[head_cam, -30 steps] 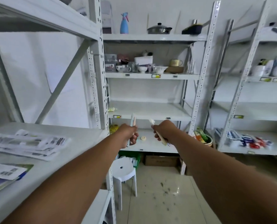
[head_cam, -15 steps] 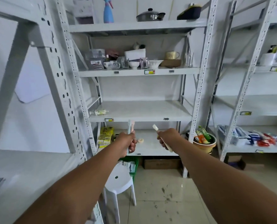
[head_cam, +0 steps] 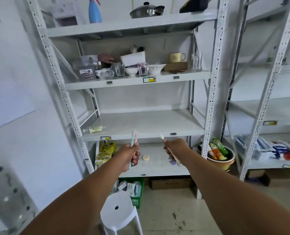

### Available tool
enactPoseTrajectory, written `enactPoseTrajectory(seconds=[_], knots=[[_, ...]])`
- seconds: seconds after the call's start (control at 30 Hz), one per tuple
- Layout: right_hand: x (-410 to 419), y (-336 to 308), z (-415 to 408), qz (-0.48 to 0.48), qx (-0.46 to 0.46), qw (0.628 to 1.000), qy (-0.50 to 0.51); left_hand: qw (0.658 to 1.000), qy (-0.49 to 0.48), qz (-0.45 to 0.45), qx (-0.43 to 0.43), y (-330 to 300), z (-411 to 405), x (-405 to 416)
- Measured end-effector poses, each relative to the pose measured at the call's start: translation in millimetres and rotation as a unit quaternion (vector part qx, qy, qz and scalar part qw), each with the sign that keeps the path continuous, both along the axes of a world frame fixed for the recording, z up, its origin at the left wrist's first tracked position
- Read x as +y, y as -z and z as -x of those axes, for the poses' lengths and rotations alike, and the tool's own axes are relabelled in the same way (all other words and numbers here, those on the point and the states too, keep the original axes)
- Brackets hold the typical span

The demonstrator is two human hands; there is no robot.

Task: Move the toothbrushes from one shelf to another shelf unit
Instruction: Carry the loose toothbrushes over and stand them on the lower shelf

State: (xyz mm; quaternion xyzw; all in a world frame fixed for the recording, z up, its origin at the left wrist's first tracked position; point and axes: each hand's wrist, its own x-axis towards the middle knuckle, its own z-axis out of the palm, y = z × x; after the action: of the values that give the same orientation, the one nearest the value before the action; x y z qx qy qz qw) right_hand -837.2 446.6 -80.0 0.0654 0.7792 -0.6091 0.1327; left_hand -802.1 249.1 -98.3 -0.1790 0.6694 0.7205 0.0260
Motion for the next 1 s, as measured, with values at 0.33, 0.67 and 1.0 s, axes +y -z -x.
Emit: enactPoseTrajectory(seconds=[0.33, 0.67, 1.0], knots=[[-18, 24, 129, -0.024, 0.012, 0.999, 0.047, 1.0, 0.008, 0.008, 0.015, 22, 156, -23], [-54, 36, 265, -0.034, 0.016, 0.997, 0.061, 1.0, 0.009, -0.011, 0.001, 53, 289, -67], [-72, 83, 416, -0.042, 0.0, 0.998, 0.035, 0.999, -0.021, 0.019, -0.028, 99, 425, -59]])
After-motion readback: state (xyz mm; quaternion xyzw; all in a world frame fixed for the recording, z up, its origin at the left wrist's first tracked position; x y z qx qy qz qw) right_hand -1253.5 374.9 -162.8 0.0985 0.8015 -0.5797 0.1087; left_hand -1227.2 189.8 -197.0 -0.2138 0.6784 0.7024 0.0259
